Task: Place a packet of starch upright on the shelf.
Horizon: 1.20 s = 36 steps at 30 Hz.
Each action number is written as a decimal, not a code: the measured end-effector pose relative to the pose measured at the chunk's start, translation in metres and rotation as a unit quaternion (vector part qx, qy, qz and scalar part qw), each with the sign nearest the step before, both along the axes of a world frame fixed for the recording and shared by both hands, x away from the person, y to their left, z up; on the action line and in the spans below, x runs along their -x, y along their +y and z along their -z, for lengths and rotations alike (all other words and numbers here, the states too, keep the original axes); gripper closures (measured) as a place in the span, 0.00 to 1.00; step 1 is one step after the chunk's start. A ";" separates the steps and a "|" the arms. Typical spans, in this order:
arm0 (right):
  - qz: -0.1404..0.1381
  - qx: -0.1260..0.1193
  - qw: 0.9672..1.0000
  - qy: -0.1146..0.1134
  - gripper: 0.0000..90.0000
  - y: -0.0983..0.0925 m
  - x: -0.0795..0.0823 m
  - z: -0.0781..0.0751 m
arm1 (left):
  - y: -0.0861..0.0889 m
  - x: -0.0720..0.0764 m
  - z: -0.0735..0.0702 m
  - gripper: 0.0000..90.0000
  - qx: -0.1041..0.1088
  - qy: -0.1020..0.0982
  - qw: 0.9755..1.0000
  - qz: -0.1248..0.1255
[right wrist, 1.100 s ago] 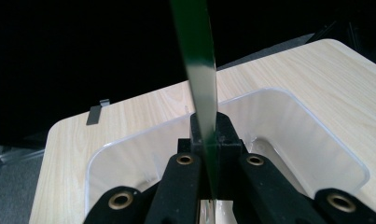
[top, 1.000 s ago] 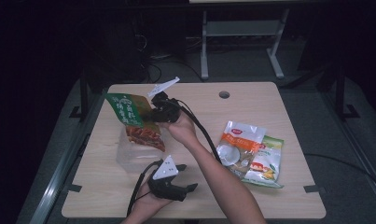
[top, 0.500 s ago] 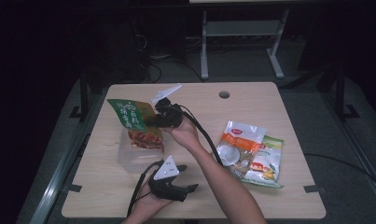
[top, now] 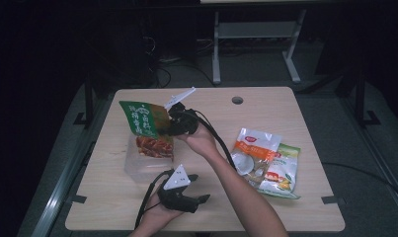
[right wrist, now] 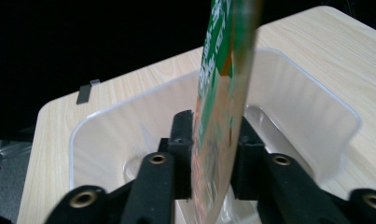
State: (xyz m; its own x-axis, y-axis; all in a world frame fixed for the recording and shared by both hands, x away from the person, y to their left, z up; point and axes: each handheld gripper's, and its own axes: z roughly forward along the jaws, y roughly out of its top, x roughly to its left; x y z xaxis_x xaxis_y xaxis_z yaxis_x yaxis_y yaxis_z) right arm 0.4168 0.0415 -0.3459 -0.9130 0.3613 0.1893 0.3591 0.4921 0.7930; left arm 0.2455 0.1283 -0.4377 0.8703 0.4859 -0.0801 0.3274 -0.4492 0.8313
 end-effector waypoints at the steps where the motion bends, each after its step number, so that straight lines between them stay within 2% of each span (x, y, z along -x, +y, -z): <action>1: 0.001 0.000 1.000 0.000 0.75 -0.002 0.000 -0.001 | 0.000 -0.001 0.000 0.28 -0.004 -0.001 1.000 0.002; 5: 0.005 0.003 1.000 0.000 0.68 -0.011 0.003 -0.007 | -0.001 -0.001 0.001 0.28 -0.003 0.000 1.000 0.001; 7: 0.005 0.013 1.000 -0.007 0.66 -0.016 0.005 -0.009 | -0.002 0.000 0.001 0.28 -0.004 0.001 1.000 0.002; 9: 0.009 0.012 1.000 -0.003 0.64 -0.017 0.006 -0.011 | -0.002 0.000 0.001 0.28 -0.003 0.001 1.000 0.001; 15: 0.023 0.012 1.000 -0.003 0.58 -0.037 0.011 -0.018 | -0.003 -0.002 0.002 0.28 -0.007 0.005 1.000 0.005; 16: 0.029 0.012 0.999 -0.004 0.56 -0.046 0.012 -0.019 | -0.003 -0.003 0.002 0.28 -0.011 0.004 1.000 0.007; 22: 0.044 0.016 0.999 0.002 0.53 -0.065 0.015 -0.021 | -0.005 -0.004 0.003 0.29 -0.003 0.009 1.000 0.004; 25: 0.049 0.023 0.999 -0.001 0.51 -0.076 0.016 -0.021 | -0.005 -0.005 0.003 0.29 -0.008 0.010 1.000 0.007; 26: 0.057 0.021 0.998 0.003 0.50 -0.086 0.018 -0.022 | -0.007 -0.005 0.004 0.29 0.003 0.016 1.000 0.007; 27: 0.057 0.021 0.998 0.003 0.50 -0.086 0.018 -0.022 | -0.007 -0.005 0.004 0.29 0.003 0.016 1.000 0.007; 28: 0.064 0.021 0.998 0.004 0.48 -0.094 0.020 -0.022 | -0.008 -0.006 0.003 0.29 0.009 0.023 1.000 0.010; 36: 0.081 0.032 0.996 0.007 0.44 -0.120 0.026 -0.021 | -0.016 -0.006 0.003 0.29 0.008 0.021 1.000 0.019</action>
